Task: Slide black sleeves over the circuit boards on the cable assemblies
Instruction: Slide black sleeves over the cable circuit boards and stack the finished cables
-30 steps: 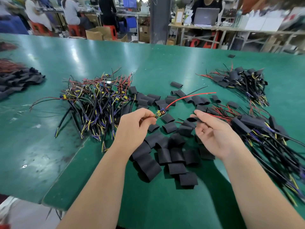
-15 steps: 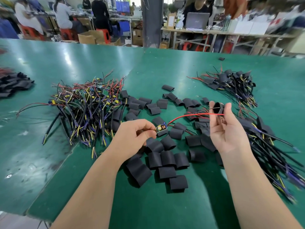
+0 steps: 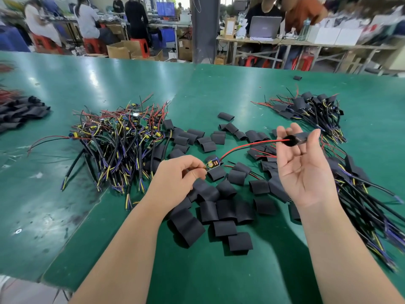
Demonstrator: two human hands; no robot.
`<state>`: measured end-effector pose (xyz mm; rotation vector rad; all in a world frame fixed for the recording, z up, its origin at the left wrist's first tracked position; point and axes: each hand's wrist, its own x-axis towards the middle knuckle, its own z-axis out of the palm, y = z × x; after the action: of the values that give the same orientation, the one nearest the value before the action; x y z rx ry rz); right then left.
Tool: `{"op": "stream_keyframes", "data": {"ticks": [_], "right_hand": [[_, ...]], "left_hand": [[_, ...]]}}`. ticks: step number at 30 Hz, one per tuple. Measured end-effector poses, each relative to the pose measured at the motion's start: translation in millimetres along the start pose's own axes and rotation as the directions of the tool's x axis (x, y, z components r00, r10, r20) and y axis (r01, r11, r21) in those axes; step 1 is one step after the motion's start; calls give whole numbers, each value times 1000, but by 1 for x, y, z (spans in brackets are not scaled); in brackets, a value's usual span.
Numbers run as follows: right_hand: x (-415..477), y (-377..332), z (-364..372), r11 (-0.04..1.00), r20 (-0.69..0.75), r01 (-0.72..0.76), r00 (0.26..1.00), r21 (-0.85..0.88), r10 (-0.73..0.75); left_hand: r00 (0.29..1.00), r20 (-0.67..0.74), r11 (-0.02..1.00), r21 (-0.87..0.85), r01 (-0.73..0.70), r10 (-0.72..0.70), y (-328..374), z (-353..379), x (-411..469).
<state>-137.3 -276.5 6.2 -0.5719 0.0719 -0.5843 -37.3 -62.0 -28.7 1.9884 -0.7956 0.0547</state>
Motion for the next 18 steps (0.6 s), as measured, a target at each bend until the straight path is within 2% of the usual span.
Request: {"op": "stream_keyframes", "data": {"ticks": [4, 11, 18], "right_hand": [[-2, 9, 2, 986, 26, 14, 1000, -168, -9], [-13, 50, 8, 914, 78, -87, 989, -397, 128], [-13, 52, 6, 827, 13, -48, 998, -560, 67]], "left_hand": [[1000, -8, 1000, -1, 12, -12, 2, 1, 0], [999, -27, 999, -33, -41, 40, 12, 13, -4], [994, -44, 995, -17, -99, 98, 12, 16, -5]]}}
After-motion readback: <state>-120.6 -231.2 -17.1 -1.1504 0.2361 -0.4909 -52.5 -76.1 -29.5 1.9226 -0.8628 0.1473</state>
